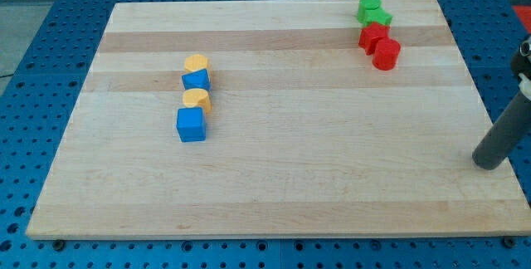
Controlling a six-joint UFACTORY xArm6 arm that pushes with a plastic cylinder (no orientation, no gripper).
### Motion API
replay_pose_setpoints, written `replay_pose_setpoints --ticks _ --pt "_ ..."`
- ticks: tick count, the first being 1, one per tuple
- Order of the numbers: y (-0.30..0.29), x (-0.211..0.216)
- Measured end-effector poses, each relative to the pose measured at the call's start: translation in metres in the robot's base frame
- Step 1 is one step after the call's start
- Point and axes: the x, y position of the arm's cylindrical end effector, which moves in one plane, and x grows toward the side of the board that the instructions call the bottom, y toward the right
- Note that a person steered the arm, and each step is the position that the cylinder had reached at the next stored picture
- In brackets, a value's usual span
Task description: Push the red blocks slightly to the left
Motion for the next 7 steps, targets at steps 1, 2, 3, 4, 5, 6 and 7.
replay_pose_setpoints --ticks 1,2,3,4,5,6,7 --pt "0.017 -0.041" --pt "0.05 -0.11" --pt "0.045 -0.161" --pt "0.045 -0.206" --pt "0.019 -0.228" --pt "-0.019 -0.228" --pt "-0.053 -0.227"
